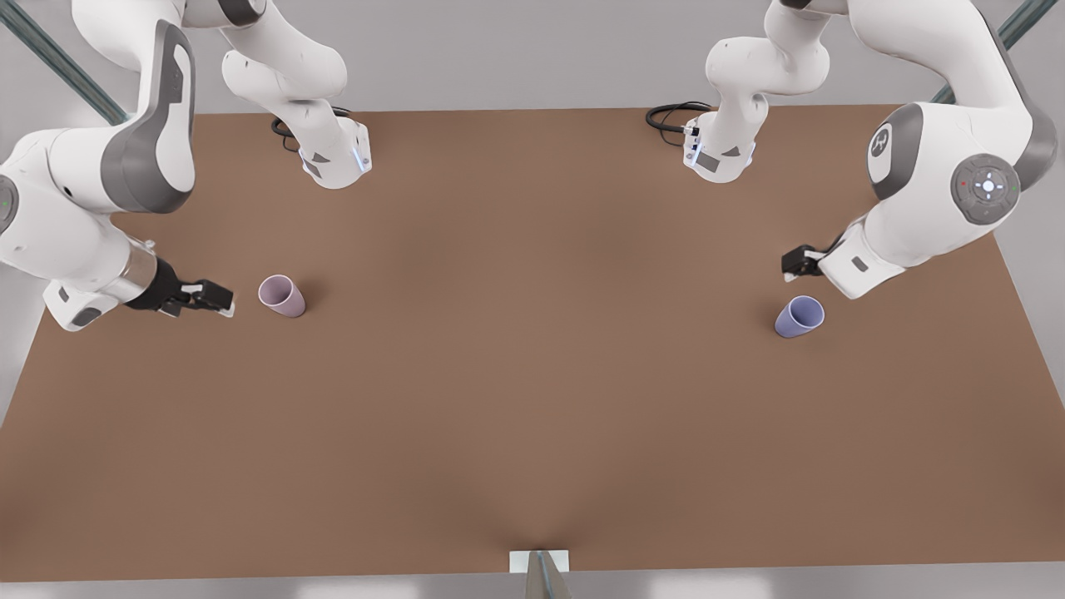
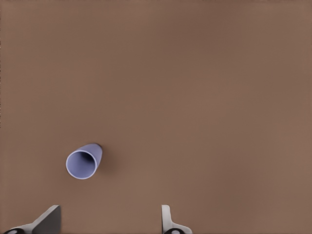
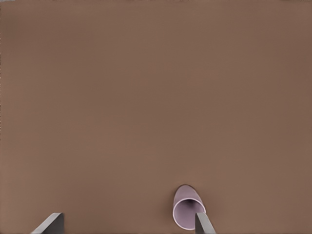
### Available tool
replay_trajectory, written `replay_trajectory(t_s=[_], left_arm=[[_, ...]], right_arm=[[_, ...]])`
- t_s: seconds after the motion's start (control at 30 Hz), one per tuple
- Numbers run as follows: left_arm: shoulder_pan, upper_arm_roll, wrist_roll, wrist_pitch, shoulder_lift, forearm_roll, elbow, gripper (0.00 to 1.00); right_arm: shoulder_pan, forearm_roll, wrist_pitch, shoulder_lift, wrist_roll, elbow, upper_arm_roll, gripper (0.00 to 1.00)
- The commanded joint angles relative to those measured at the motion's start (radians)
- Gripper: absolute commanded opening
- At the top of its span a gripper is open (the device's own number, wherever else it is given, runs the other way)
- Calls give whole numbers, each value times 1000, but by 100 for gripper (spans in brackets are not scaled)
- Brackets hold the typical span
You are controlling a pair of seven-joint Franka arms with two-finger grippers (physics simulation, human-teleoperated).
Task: Stack the cups, with the pink cup at the bottom and the purple cup at the top
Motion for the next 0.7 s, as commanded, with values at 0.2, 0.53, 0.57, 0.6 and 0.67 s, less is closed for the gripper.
replay_trajectory(t_s=[0.2, 0.53, 0.57, 0.6, 0.67], left_arm=[[-1, 0, -15, 60, 14, 39, -18, 100], [0, 0, 91, -42, 0, 31, -23, 100], [2, 0, 94, -59, -3, 31, -21, 100], [2, 0, 92, -58, -1, 33, -21, 100], [0, 0, 91, -56, -3, 31, -15, 100]], right_arm=[[-117, -28, 118, -63, 2, -206, 121, 100], [-166, -24, 468, -161, -69, -715, 43, 100], [-167, -22, 502, -158, -72, -738, 42, 100], [-172, -21, 523, -146, -72, -743, 42, 100], [-184, -19, 612, -108, -72, -788, 42, 100]])
